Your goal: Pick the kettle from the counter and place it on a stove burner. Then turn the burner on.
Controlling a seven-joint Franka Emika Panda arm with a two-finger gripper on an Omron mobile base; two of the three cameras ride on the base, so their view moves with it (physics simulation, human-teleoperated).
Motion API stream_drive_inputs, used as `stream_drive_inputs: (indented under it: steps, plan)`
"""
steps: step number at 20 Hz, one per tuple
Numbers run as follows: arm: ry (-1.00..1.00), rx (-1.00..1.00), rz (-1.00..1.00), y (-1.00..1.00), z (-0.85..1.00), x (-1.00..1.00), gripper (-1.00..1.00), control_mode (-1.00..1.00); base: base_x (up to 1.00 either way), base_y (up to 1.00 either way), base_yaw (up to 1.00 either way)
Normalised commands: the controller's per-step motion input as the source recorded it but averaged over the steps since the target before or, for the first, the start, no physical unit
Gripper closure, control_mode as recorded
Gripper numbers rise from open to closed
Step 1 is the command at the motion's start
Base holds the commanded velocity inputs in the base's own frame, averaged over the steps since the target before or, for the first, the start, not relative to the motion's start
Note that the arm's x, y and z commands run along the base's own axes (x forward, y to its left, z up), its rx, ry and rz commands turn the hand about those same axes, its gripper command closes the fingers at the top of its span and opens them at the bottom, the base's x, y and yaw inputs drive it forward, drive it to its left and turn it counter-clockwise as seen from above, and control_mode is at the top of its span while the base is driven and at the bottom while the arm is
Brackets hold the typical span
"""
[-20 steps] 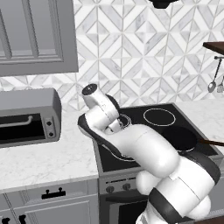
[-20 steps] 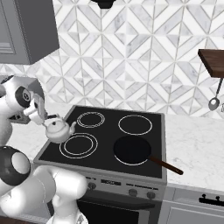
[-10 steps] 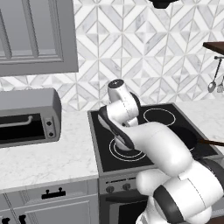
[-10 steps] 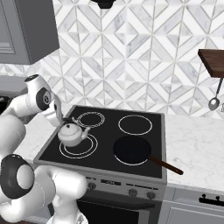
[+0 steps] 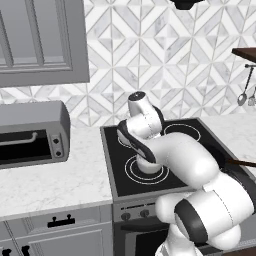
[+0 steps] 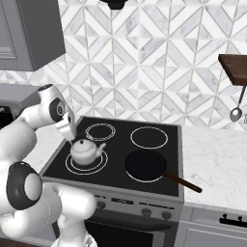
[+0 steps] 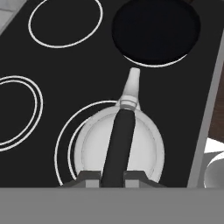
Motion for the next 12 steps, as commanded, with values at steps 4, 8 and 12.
stream_drive_inputs:
  steps: [4,8,12]
  plan:
    - [0.03,0.00,0.00,0.10,-0.34,0.01,1.00,-1.00,0.00,0.00,0.00]
    - [0.01,0.00,0.00,0.08,-0.28,0.00,1.00,-1.00,0.00,0.00,0.00]
    - [0.00,0.00,0.00,0.00,-0.07,0.01,1.00,-1.00,0.00,0.00,0.00]
